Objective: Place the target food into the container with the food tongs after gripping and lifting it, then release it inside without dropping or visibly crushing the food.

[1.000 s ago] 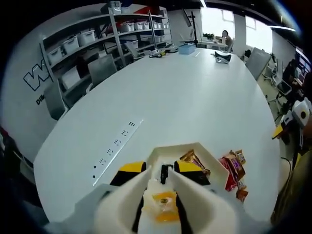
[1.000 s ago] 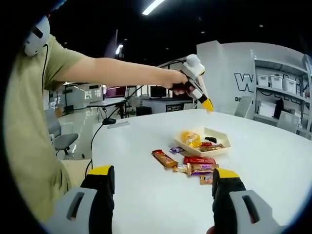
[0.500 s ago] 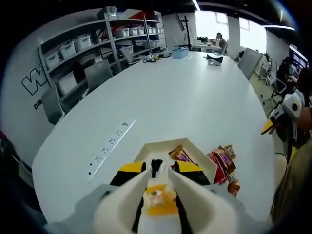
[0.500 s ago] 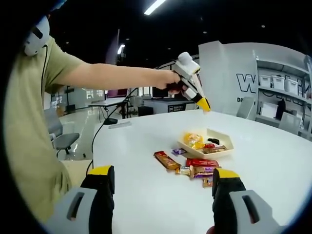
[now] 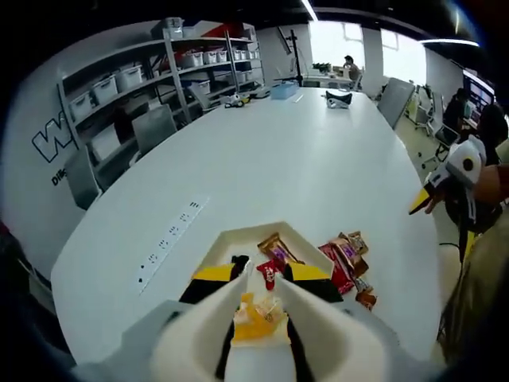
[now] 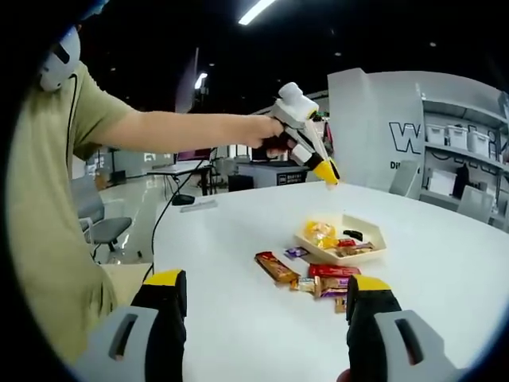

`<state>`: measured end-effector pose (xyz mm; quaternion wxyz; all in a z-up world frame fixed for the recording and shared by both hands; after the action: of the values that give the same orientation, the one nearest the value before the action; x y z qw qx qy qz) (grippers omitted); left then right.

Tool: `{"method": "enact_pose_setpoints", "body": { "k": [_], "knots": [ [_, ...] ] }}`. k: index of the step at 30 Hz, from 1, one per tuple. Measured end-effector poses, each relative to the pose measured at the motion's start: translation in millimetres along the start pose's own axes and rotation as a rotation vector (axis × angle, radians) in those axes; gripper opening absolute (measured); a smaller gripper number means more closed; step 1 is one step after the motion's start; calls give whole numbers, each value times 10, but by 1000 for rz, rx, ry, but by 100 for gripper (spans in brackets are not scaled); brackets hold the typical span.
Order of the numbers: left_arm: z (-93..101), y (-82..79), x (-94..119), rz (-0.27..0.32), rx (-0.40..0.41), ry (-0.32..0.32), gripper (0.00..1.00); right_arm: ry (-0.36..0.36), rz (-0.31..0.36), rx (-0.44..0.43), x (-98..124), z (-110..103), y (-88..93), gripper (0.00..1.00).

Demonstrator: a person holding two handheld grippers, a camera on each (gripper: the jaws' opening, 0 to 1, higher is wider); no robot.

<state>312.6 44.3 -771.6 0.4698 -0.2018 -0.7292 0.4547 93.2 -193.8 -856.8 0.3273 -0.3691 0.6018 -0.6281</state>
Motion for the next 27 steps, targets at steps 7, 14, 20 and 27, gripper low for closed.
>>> {"method": "enact_pose_setpoints", "body": {
  "k": [7,14,20,27],
  "knots": [
    [109,11,52,9,-11,18,22,2,-1,2,25,-9,-7,82],
    [215,93,126,7,-24,32,22,5,3,1,28,-8,-8,82],
    [269,176,197,2,-21,41,22,0,6,3,8,-12,-22,82],
    [330,194,265,6,-27,47,22,1,11,3,10,-18,-39,82]
  ]
}}
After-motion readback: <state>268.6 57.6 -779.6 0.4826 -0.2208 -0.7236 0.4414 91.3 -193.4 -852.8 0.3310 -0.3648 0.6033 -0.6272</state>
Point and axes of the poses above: the point that each gripper's makers call its tool centre point, and the gripper's own axes: x roughly backward along the fingers, z roughly to its right, y roughly out of its underside, the point moved 10 cm from there along x, roughly backward along the fingers, and after that the axes turned 11 degrees about z, right-handed, at the moved point
